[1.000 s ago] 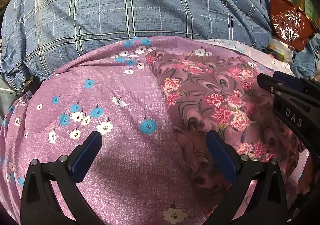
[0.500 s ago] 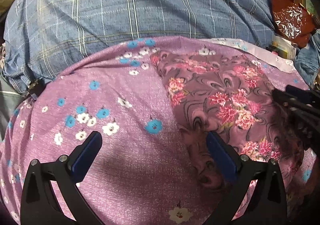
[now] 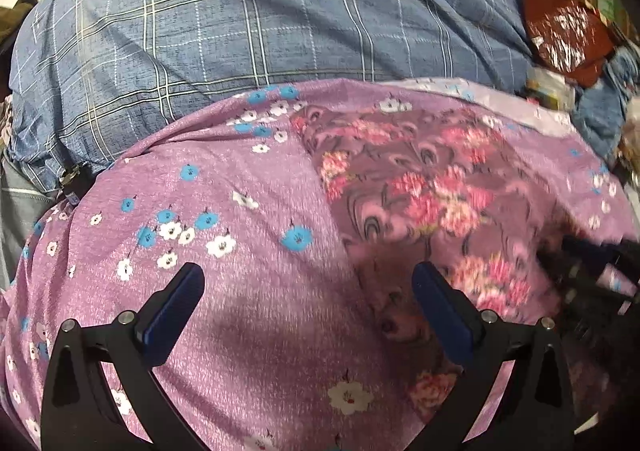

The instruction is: Fold small clothes

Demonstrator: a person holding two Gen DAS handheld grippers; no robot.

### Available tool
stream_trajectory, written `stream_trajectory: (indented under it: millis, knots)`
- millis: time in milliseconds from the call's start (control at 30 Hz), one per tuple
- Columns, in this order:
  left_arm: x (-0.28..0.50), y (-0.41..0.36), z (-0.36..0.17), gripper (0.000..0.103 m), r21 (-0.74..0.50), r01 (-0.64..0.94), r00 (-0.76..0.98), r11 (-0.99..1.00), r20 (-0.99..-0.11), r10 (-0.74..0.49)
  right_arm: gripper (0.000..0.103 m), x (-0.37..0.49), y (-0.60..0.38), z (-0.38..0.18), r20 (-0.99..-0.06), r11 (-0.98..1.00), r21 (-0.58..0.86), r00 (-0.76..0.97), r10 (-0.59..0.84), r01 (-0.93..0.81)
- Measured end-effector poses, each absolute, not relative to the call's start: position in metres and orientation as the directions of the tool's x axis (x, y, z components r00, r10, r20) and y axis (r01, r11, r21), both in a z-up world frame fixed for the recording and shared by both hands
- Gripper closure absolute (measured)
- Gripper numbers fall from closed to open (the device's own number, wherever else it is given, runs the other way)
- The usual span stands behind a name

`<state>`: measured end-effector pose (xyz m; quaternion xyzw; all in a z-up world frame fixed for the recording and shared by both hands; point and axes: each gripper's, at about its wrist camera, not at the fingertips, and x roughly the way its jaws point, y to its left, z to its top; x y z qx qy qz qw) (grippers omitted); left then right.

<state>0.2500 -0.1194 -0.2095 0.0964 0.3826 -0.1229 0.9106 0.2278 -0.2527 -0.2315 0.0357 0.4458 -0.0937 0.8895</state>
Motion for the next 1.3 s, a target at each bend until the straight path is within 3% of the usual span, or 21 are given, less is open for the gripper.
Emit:
stream_trajectory:
  millis: [100,400,1300]
  knots:
    - [0.247,-0.115,-0.211,0.0,0.092,0.294,0.68,0.951,-0.72,-0.14,0.069,0.225,-0.247,-0.22,-0.769,0.979,-0.019,0.623,-0.145,0.204]
    - [0.252,-0.098,-0.19,0.0,-0.023,0.235,0.741,0.972,-0.643,-0.194,0.066,0.226,-0.237,-0.19,-0.61,0.97,-0.091,0.757,-0.234,0.226]
    - [0.248,-0.138,-0.199,0.0,-0.01,0.287,0.747,0.958,-0.624,-0.23,0.067,0.239,-0.26,-0.199,-0.652,0.971,-0.087,0.724,-0.226,0.224]
